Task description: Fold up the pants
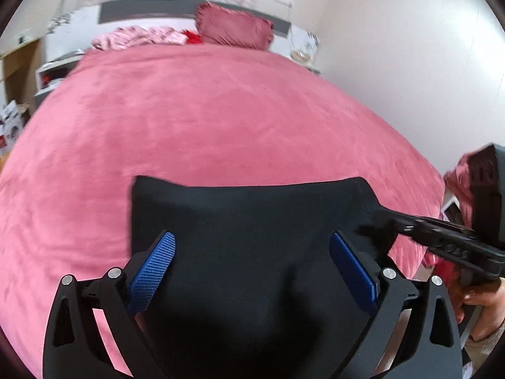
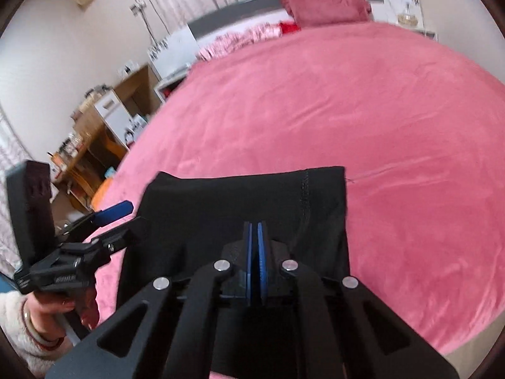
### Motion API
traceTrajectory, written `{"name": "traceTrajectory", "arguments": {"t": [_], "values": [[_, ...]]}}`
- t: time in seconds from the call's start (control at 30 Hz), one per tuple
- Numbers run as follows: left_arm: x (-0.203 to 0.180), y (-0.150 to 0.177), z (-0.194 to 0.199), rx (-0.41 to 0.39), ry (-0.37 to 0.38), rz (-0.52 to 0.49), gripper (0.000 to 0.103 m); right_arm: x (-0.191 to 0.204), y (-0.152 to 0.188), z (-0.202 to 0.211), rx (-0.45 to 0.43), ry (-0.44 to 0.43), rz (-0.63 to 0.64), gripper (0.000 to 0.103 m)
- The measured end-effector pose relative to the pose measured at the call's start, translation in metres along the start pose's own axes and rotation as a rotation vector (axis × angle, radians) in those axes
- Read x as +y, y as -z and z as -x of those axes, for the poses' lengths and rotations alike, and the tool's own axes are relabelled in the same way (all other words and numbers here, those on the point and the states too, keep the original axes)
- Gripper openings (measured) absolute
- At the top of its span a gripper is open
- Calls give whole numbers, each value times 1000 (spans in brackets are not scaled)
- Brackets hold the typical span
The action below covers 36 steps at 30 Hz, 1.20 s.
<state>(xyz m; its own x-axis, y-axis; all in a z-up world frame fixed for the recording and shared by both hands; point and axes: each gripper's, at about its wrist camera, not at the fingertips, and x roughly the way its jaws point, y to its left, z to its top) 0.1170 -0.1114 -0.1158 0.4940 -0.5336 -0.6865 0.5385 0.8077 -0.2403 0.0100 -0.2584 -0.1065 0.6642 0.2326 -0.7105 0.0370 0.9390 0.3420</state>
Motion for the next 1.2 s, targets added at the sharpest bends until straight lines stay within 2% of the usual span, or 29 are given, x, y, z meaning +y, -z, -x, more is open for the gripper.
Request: {"name": "traceTrajectory", "arguments": {"t": [0.1, 0.17, 0.3, 0.47, 0.7, 0.9, 1.13, 1.2], "values": [[5, -9, -39, 71, -89, -50, 97, -6, -7, -28, 28, 52, 16, 3], [7, -5, -57, 95, -154, -93, 97, -17, -9, -48, 55, 86, 13, 0], [7, 0, -81, 110, -210, -179, 100, -35, -13, -73, 49, 43, -63, 0], [21, -9, -94, 129, -188, -112, 100, -43, -19, -81, 3, 26, -53, 0], [16, -1, -85, 86, -193, -134, 100, -44, -5, -66, -66, 34, -49, 0], [11, 5, -76, 62, -202, -151, 100, -34, 4, -57, -79, 81, -22, 0], [9, 11, -68, 48, -213, -160, 100, -36, 15, -41, -80, 73, -70, 0], [7, 13, -65, 46, -219, -161, 100, -30, 18, -35, -81, 114, -45, 0]]}}
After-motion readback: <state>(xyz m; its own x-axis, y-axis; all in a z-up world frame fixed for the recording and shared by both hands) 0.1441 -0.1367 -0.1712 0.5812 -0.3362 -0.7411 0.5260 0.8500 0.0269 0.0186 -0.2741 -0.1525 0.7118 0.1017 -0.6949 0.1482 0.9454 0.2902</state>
